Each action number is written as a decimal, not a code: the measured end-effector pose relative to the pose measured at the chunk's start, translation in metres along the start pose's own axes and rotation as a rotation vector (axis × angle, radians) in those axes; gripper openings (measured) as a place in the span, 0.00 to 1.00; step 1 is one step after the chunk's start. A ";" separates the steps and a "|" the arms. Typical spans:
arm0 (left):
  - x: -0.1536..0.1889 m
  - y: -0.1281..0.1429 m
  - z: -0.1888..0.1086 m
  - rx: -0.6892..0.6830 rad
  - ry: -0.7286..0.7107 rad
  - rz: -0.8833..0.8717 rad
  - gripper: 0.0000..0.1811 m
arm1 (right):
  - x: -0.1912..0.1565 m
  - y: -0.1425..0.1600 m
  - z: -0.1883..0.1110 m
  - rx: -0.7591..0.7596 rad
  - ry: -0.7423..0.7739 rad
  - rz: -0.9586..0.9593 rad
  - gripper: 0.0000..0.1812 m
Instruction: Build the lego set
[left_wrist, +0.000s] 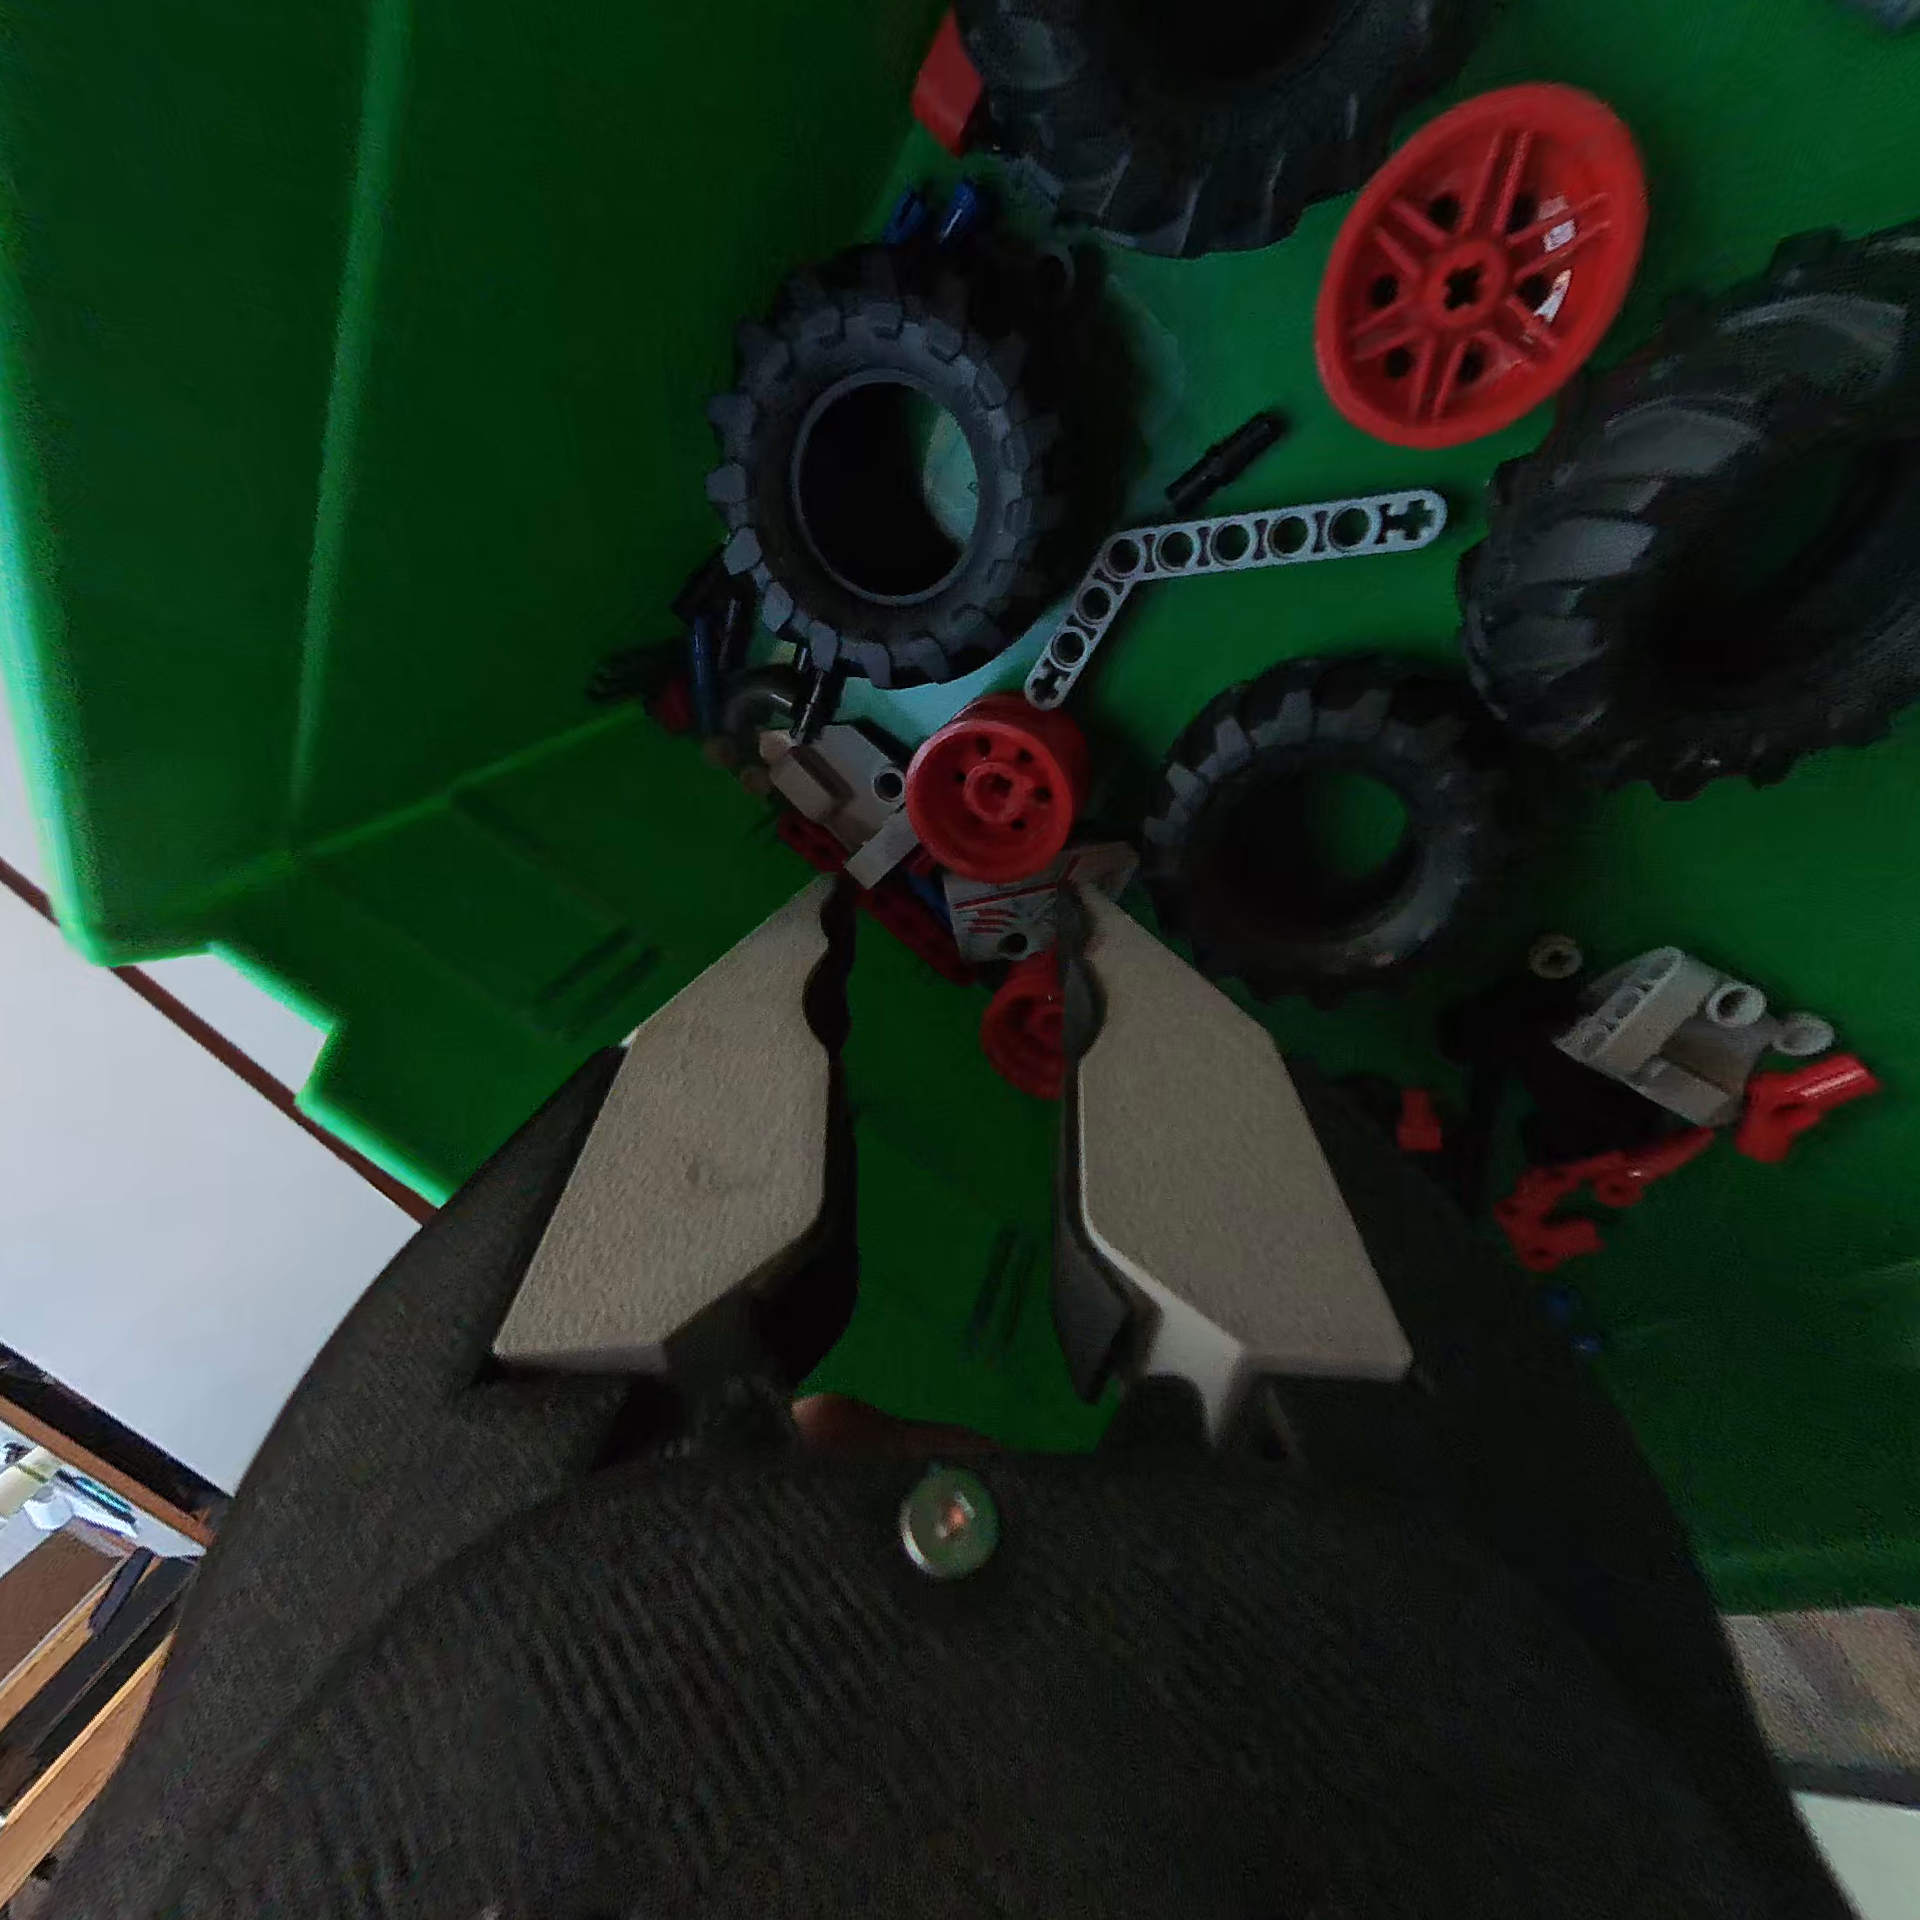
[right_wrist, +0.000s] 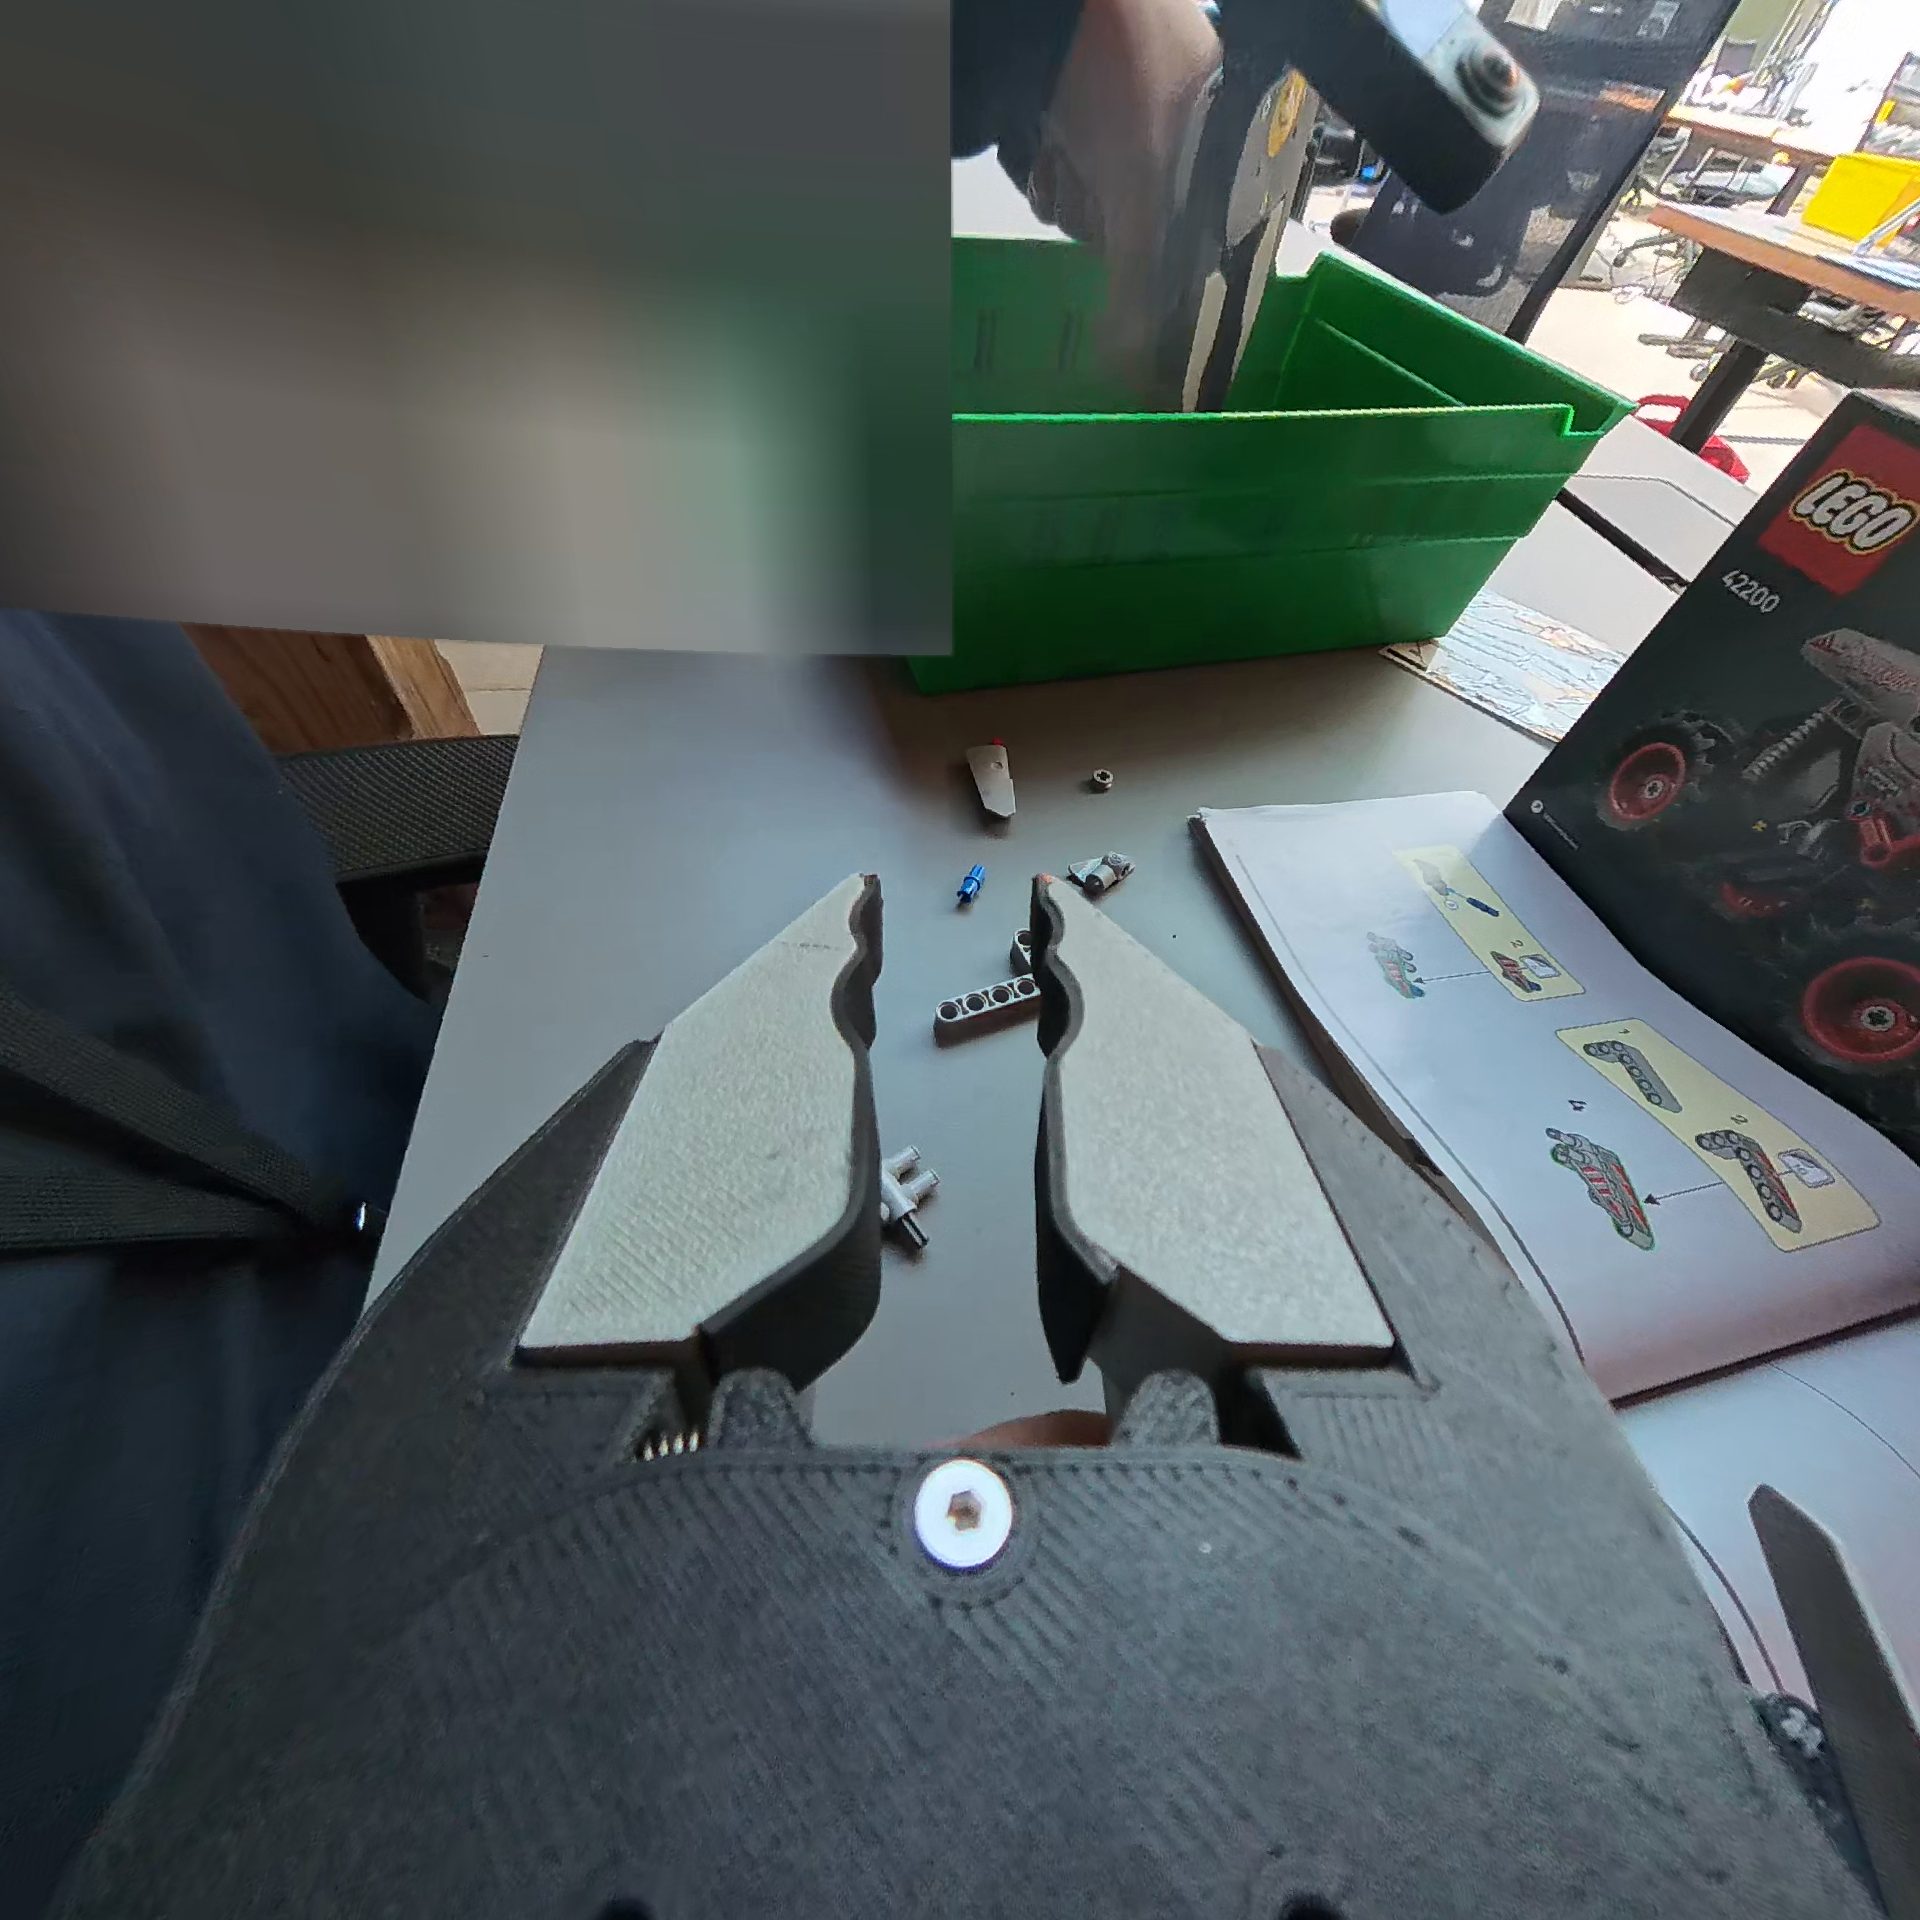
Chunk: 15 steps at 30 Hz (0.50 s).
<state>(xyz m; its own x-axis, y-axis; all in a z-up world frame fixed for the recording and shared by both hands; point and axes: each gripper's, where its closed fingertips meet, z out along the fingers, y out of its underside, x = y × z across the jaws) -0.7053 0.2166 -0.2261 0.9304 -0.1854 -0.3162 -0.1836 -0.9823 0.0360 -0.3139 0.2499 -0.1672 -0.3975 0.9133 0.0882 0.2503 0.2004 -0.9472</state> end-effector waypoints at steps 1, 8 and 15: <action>0.002 0.001 0.002 -0.008 0.012 0.001 0.20 | 0.000 0.000 0.000 0.002 -0.001 -0.001 0.14; 0.007 0.005 0.006 -0.052 0.004 0.044 0.14 | -0.003 -0.004 -0.002 0.010 0.001 -0.020 0.14; 0.006 -0.001 -0.022 0.127 -0.107 0.104 0.00 | -0.004 -0.007 -0.004 0.018 0.004 -0.030 0.14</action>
<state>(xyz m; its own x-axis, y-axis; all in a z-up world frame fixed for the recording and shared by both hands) -0.6931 0.2164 -0.2076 0.8665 -0.2751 -0.4164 -0.3214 -0.9459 -0.0438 -0.3102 0.2463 -0.1595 -0.4011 0.9085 0.1175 0.2228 0.2212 -0.9494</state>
